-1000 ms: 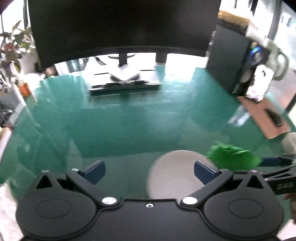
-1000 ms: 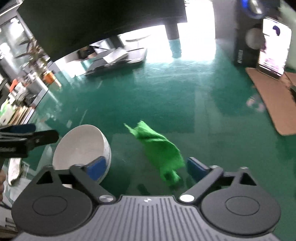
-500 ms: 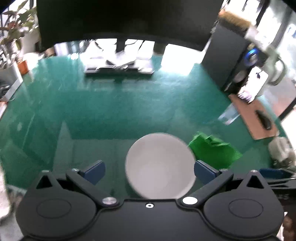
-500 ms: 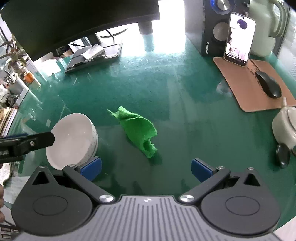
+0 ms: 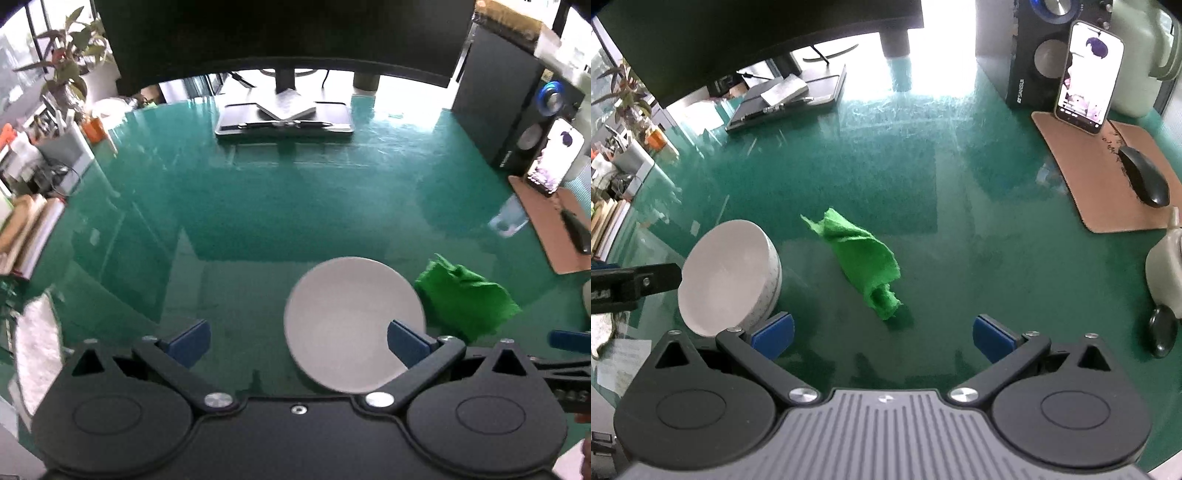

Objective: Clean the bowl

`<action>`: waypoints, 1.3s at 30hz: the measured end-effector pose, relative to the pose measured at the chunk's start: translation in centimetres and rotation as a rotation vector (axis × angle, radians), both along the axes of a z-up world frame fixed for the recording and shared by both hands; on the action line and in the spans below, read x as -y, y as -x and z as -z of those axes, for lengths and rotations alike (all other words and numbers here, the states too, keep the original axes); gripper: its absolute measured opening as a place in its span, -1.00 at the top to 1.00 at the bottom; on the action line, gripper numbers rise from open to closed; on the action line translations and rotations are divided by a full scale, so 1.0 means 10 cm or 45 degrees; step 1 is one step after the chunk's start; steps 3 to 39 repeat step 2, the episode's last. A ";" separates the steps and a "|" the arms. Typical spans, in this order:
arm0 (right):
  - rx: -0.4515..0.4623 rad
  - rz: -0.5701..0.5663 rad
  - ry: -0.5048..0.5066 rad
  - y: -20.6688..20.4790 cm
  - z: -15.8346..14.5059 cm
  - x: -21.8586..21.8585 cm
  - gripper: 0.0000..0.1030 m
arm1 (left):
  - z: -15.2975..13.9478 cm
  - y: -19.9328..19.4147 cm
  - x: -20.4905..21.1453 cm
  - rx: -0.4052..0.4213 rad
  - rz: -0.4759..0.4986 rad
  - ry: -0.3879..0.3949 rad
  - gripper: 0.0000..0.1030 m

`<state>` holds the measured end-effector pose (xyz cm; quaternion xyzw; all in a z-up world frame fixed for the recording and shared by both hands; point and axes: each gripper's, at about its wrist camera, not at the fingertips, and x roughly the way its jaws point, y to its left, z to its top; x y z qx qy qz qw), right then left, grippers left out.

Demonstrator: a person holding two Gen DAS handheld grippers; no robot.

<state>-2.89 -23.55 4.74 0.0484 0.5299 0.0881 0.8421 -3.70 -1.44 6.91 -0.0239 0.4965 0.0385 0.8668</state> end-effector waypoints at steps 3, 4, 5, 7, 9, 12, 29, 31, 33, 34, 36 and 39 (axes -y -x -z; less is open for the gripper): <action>-0.010 0.005 0.003 -0.01 0.01 0.01 -0.99 | -0.02 0.03 0.02 0.020 0.004 -0.004 -1.00; -0.010 0.005 0.003 -0.01 0.01 0.01 -0.99 | -0.02 0.03 0.02 0.020 0.004 -0.004 -1.00; -0.010 0.005 0.003 -0.01 0.01 0.01 -0.99 | -0.02 0.03 0.02 0.020 0.004 -0.004 -1.00; -0.010 0.005 0.003 -0.01 0.01 0.01 -0.99 | -0.02 0.03 0.02 0.020 0.004 -0.004 -1.00; -0.010 0.005 0.003 -0.01 0.01 0.01 -0.99 | -0.02 0.03 0.02 0.020 0.004 -0.004 -1.00; -0.010 0.005 0.003 -0.01 0.01 0.01 -0.99 | -0.02 0.03 0.02 0.020 0.004 -0.004 -1.00; -0.010 0.005 0.003 -0.01 0.01 0.01 -0.99 | -0.02 0.03 0.02 0.020 0.004 -0.004 -1.00; -0.010 0.005 0.003 -0.01 0.01 0.01 -0.99 | -0.02 0.03 0.02 0.020 0.004 -0.004 -1.00; -0.010 0.005 0.003 -0.01 0.01 0.01 -0.99 | -0.02 0.03 0.02 0.020 0.004 -0.004 -1.00; -0.010 0.005 0.003 -0.01 0.01 0.01 -0.99 | -0.02 0.03 0.02 0.020 0.004 -0.004 -1.00; -0.010 0.005 0.003 -0.01 0.01 0.01 -0.99 | -0.02 0.03 0.02 0.020 0.004 -0.004 -1.00; -0.010 0.005 0.003 -0.01 0.01 0.01 -0.99 | -0.02 0.03 0.02 0.020 0.004 -0.004 -1.00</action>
